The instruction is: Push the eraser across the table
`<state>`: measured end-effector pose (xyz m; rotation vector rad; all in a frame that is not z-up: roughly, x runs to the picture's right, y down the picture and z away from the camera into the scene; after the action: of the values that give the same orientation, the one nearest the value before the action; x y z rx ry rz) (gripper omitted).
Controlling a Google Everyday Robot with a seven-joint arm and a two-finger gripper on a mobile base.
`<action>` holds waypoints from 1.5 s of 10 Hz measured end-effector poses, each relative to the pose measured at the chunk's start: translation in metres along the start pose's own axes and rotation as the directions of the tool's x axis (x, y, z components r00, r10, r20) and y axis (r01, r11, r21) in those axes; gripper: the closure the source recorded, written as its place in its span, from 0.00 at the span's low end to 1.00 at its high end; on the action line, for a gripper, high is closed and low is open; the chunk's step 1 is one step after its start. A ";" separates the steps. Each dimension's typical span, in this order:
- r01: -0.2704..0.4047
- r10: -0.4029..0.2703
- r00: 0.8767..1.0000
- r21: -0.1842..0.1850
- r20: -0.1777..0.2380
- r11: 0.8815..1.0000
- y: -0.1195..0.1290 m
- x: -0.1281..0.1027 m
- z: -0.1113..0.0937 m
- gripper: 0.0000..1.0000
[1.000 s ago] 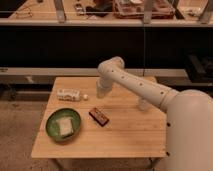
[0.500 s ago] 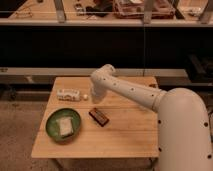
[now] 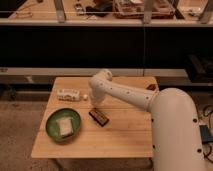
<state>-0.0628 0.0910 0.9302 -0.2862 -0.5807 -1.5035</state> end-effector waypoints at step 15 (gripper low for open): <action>-0.051 0.054 0.996 -0.044 0.072 0.998 0.018 -0.069 -0.007 0.87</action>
<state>-0.0412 0.1468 0.8912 -0.3873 -0.5956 -1.4609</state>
